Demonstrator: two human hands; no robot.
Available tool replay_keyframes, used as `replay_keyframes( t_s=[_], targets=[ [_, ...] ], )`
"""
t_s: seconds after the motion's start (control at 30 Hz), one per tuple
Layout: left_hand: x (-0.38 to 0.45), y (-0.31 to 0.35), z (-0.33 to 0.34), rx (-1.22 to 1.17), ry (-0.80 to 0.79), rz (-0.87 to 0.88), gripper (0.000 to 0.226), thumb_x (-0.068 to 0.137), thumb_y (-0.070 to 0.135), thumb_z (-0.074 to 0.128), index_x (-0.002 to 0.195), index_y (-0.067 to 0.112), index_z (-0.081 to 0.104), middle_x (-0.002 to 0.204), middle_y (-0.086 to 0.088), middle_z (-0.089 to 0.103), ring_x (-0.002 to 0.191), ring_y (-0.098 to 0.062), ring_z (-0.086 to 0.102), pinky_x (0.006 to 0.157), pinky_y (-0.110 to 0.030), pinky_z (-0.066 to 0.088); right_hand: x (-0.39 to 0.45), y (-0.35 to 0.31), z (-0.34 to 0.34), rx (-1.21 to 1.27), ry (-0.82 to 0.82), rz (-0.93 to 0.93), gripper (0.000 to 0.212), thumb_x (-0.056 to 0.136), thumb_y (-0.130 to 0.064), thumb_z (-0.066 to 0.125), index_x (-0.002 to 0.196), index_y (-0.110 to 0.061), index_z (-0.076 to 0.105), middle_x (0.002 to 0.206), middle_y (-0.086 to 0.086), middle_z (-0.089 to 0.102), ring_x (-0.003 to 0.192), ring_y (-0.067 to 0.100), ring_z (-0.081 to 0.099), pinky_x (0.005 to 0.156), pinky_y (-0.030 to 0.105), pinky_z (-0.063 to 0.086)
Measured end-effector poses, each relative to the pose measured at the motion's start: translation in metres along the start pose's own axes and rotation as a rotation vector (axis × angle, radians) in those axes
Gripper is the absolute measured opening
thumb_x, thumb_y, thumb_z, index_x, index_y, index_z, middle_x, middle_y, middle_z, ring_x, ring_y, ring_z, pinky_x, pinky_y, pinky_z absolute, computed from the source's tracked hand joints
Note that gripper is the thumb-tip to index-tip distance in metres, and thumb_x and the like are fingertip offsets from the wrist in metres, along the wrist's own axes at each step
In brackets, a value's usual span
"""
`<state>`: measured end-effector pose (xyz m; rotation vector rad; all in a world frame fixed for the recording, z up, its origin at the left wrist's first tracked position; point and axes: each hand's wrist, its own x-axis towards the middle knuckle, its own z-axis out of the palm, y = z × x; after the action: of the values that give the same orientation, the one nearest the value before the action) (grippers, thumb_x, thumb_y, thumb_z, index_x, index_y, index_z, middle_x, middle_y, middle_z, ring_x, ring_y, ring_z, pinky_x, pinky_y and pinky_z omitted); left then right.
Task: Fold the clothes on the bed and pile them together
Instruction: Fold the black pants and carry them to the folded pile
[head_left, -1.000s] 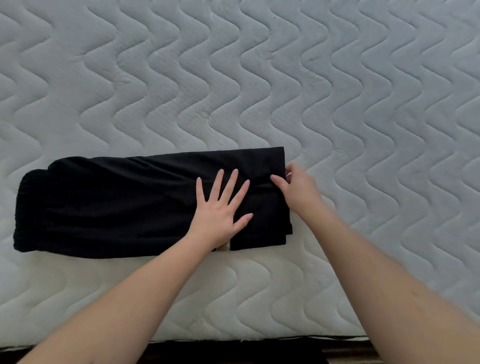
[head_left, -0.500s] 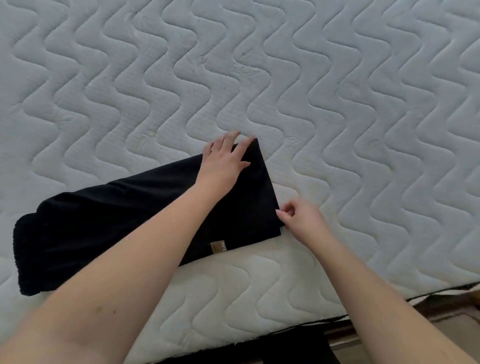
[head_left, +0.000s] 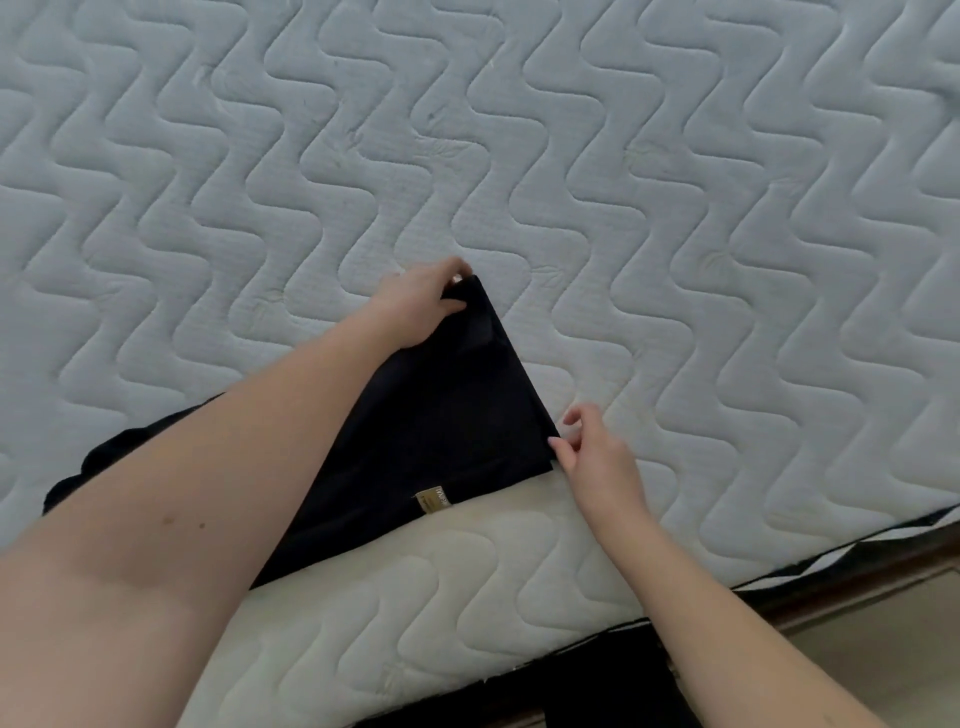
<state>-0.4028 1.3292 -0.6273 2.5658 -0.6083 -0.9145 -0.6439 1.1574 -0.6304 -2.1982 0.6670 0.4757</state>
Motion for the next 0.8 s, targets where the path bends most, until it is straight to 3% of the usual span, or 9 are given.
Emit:
replay_keyframes(
  t_s=[0.07,0.17,0.27,0.3,0.37,0.47,0.53,0.6,0.8],
  targets=[
    [-0.002,0.002,-0.001,0.114,-0.01,0.156,0.042,0.093,0.032,0.061,0.132,0.04,0.045,0.134,0.003,0.05,0.122,-0.022,0.048,0.106,-0.046,0.037,-0.005,0.003,0.005,0.022,0.011,-0.048,0.01,0.093,-0.017,0.058,0.096,-0.021,0.049,0.082,-0.005,0.056,0.073,0.014,0.053,0.064,0.034,0.044],
    [0.0,0.004,-0.004,0.311,-0.101,0.319,0.035,0.092,0.035,0.062,0.124,0.046,0.051,0.138,0.006,0.039,0.123,-0.021,0.042,0.104,-0.041,0.034,-0.012,0.009,0.008,0.121,-0.04,-0.096,0.014,0.094,-0.012,0.054,0.097,-0.025,0.058,0.094,-0.009,0.051,0.084,0.001,0.05,0.074,0.016,0.039],
    [0.006,0.006,-0.005,0.456,-0.14,0.357,0.035,0.091,0.033,0.065,0.122,0.041,0.052,0.136,0.003,0.035,0.121,-0.022,0.042,0.094,-0.039,0.037,-0.013,0.013,0.004,0.177,-0.134,-0.074,0.011,0.093,-0.027,0.06,0.103,-0.031,0.059,0.1,-0.016,0.048,0.091,-0.005,0.05,0.079,0.008,0.035],
    [0.008,0.008,-0.005,0.498,-0.14,0.362,0.037,0.089,0.033,0.066,0.122,0.04,0.051,0.134,0.002,0.035,0.12,-0.022,0.042,0.092,-0.039,0.038,-0.012,0.015,0.003,0.134,-0.178,-0.088,0.018,0.09,-0.032,0.066,0.107,-0.031,0.059,0.102,-0.018,0.047,0.091,-0.006,0.049,0.08,0.007,0.035],
    [0.012,0.013,-0.007,0.572,-0.128,0.37,0.042,0.087,0.035,0.069,0.123,0.036,0.049,0.131,-0.001,0.037,0.117,-0.023,0.043,0.086,-0.037,0.039,-0.008,0.017,0.002,0.024,-0.237,-0.119,0.031,0.082,-0.031,0.075,0.11,-0.027,0.061,0.102,-0.014,0.046,0.086,-0.003,0.048,0.079,0.009,0.035],
    [0.014,0.018,-0.011,0.639,-0.095,0.367,0.046,0.083,0.043,0.071,0.122,0.03,0.05,0.126,-0.002,0.042,0.111,-0.023,0.045,0.085,-0.038,0.039,-0.002,0.014,0.004,-0.02,-0.176,-0.103,0.018,0.082,-0.023,0.075,0.098,-0.018,0.068,0.094,-0.009,0.05,0.082,0.008,0.053,0.074,0.021,0.039],
    [0.014,0.018,-0.015,0.666,-0.065,0.368,0.042,0.081,0.048,0.072,0.112,0.026,0.055,0.121,-0.001,0.046,0.108,-0.022,0.046,0.086,-0.038,0.039,0.002,0.01,0.004,-0.006,-0.136,-0.072,0.01,0.085,-0.028,0.073,0.084,-0.02,0.066,0.085,-0.012,0.049,0.074,0.004,0.052,0.066,0.018,0.037],
    [0.015,0.017,-0.02,0.643,-0.06,0.364,0.039,0.079,0.051,0.072,0.104,0.025,0.057,0.117,0.0,0.048,0.106,-0.022,0.048,0.084,-0.036,0.038,0.004,0.01,0.005,-0.007,-0.116,-0.051,0.016,0.088,-0.033,0.068,0.076,-0.024,0.062,0.079,-0.012,0.048,0.07,0.0,0.049,0.06,0.013,0.033],
    [0.017,0.013,-0.033,0.519,-0.029,0.266,0.04,0.08,0.048,0.073,0.102,0.02,0.053,0.106,-0.001,0.058,0.091,-0.025,0.055,0.068,-0.035,0.038,0.003,0.012,0.005,0.098,-0.143,-0.025,0.007,0.093,-0.027,0.055,0.092,-0.03,0.061,0.085,-0.015,0.05,0.073,-0.001,0.051,0.07,0.021,0.037]
  ],
)
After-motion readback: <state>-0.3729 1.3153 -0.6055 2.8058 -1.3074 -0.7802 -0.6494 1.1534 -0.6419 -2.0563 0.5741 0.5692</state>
